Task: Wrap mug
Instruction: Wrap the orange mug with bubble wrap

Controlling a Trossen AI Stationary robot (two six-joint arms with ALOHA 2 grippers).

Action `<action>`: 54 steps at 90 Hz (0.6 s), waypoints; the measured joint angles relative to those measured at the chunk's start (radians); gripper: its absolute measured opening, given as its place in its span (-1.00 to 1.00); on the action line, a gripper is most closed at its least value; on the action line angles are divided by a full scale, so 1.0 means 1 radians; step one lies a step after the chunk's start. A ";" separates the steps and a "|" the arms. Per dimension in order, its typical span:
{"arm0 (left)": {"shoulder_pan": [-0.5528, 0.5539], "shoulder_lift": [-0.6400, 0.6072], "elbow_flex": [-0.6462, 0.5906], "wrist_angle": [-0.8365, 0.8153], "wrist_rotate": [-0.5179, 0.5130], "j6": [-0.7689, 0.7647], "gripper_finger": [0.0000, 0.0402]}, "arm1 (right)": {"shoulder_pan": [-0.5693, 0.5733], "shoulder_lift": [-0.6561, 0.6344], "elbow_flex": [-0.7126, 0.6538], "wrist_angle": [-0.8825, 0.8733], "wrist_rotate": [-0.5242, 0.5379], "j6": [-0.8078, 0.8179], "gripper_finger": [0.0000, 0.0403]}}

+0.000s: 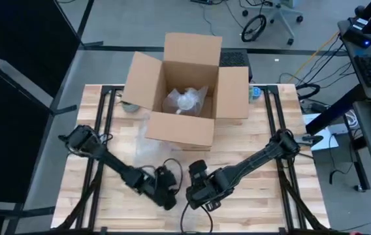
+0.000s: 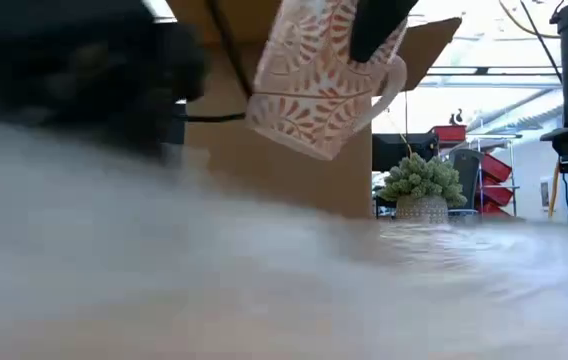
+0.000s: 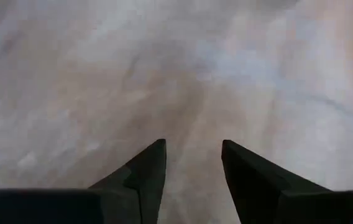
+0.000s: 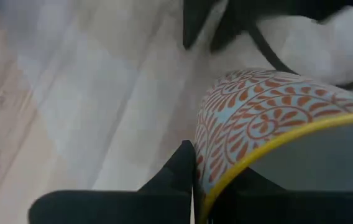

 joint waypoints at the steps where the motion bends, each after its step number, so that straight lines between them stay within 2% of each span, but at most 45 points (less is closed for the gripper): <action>1: 0.004 0.001 0.004 0.008 0.003 0.010 -0.28 | 0.000 0.000 0.000 -0.007 0.000 0.002 -0.98; 11: 0.031 0.001 0.041 0.006 0.034 0.064 -0.28 | -0.004 0.000 0.000 -0.071 0.002 0.010 -0.98; 22: 0.022 -0.026 0.077 -0.021 0.078 0.078 -0.28 | -0.023 0.000 0.000 -0.046 0.000 -0.005 -0.99; 31: -0.022 -0.092 0.114 -0.152 0.096 0.052 -0.28 | -0.040 0.000 0.000 -0.004 0.001 -0.035 -0.99; 36: -0.053 -0.135 0.127 -0.262 0.053 0.018 -0.28 | -0.053 0.004 0.000 0.040 0.002 -0.051 -0.99; 42: -0.097 -0.191 0.132 -0.426 -0.051 -0.045 -0.28 | -0.068 0.010 0.002 0.076 0.003 -0.072 -0.99; 54: -0.184 -0.283 0.135 -0.736 -0.256 -0.261 -0.28 | -0.101 0.054 0.002 0.132 -0.021 -0.102 -0.99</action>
